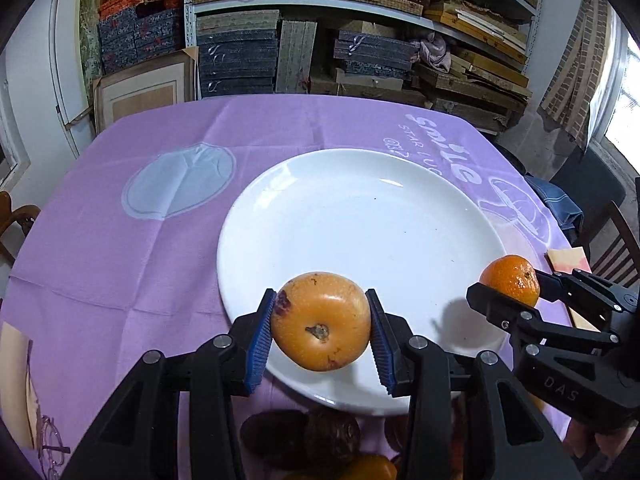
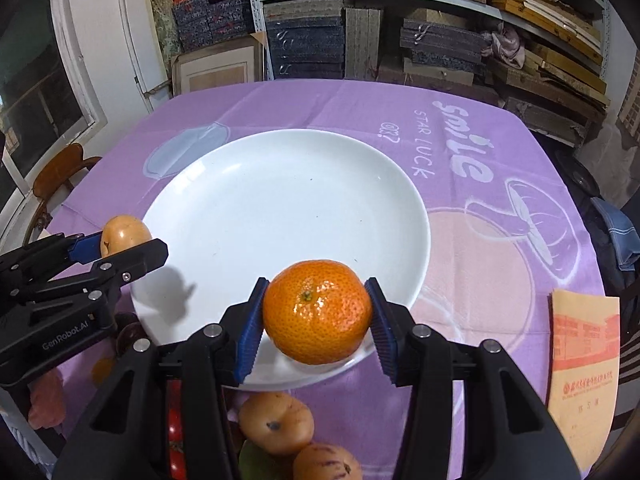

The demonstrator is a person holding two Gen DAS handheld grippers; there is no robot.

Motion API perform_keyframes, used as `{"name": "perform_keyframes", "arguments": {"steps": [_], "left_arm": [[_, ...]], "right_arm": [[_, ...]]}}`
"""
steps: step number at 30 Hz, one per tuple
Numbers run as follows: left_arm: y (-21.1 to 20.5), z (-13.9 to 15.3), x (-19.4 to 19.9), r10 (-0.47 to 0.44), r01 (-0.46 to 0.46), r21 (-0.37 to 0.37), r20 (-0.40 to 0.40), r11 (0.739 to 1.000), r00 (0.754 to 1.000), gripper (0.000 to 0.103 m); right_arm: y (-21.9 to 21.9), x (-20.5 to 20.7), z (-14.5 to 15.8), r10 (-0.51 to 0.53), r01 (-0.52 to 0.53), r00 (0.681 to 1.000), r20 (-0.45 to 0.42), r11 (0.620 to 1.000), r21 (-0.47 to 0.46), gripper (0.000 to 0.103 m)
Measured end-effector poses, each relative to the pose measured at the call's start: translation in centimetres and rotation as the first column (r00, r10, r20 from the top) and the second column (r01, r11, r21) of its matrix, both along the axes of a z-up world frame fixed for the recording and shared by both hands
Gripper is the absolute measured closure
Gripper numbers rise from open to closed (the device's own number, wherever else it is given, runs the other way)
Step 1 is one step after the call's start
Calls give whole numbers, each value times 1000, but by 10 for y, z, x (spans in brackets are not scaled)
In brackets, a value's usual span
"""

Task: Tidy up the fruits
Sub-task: 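Carry both fruits onto the white plate and open both tools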

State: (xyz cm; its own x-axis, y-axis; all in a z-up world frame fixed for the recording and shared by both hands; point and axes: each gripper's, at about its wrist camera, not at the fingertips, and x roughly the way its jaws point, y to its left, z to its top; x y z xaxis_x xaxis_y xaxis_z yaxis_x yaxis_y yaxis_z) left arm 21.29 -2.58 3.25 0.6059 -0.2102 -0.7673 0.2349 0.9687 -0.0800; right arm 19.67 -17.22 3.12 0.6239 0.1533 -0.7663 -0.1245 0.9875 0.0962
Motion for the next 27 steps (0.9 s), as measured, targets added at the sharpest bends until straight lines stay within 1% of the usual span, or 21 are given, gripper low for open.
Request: {"name": "perform_keyframes", "arguments": {"steps": [6, 8, 10, 11, 12, 14, 15, 17, 18, 19, 20, 21, 22, 23, 25, 27], "left_arm": [[-2, -24, 23, 1, 0, 17, -52, 1000, 999, 59], [-1, -29, 25, 3, -1, 22, -66, 1000, 998, 58], [1, -28, 23, -1, 2, 15, -61, 1000, 998, 58], [0, -25, 22, -4, 5, 18, -50, 1000, 999, 57], [0, -21, 19, -5, 6, 23, -40, 1000, 999, 50], [3, -12, 15, 3, -3, 24, -20, 1000, 1000, 42], [5, -6, 11, 7, -7, 24, -12, 1000, 1000, 42], [14, 7, 4, 17, -17, 18, 3, 1000, 1000, 42], [21, 15, -2, 29, -29, 17, 14, 999, 999, 40], [30, 23, -10, 43, -43, 15, 29, 999, 999, 38], [38, 28, -17, 54, -54, 12, 41, 998, 998, 33], [48, 33, -27, 73, -73, 11, 55, 997, 996, 27], [57, 36, -37, 94, -95, 12, 64, 995, 993, 25], [67, 36, -47, 116, -117, 9, 71, 993, 991, 22], [84, 30, -69, 147, -148, -4, 69, 989, 987, 22], [97, 14, -87, 165, -165, -17, 29, 986, 986, 22]], "right_arm": [[7, 17, -18, 18, -20, 999, -32, 999, -39, 55], [7, 18, -21, 20, -22, 999, -33, 999, -49, 55], [6, 17, -19, 12, -13, 1000, -18, 998, -57, 54], [5, 15, -17, 11, -12, 1000, -13, 998, -61, 54], [5, 13, -14, 12, -13, 1000, -9, 998, -57, 54], [2, 6, -3, 9, -8, 1000, 14, 999, -48, 54], [0, 0, 5, 5, -4, 999, 32, 999, -41, 54], [-7, -19, 28, -5, 7, 996, 86, 1000, -13, 54], [-12, -32, 40, -15, 15, 993, 116, 1000, 3, 51], [-19, -49, 52, -32, 28, 987, 157, 999, 32, 41], [-24, -65, 61, -51, 40, 980, 193, 997, 59, 28], [-30, -83, 68, -71, 51, 971, 229, 994, 93, 22], [-35, -100, 72, -89, 57, 961, 263, 990, 128, 15], [-38, -119, 74, -100, 59, 953, 285, 987, 152, 15], [-42, -148, 67, -124, 73, 944, 304, 982, 172, 15], [-44, -172, 53, -154, 95, 937, 313, 976, 196, 15]]}}
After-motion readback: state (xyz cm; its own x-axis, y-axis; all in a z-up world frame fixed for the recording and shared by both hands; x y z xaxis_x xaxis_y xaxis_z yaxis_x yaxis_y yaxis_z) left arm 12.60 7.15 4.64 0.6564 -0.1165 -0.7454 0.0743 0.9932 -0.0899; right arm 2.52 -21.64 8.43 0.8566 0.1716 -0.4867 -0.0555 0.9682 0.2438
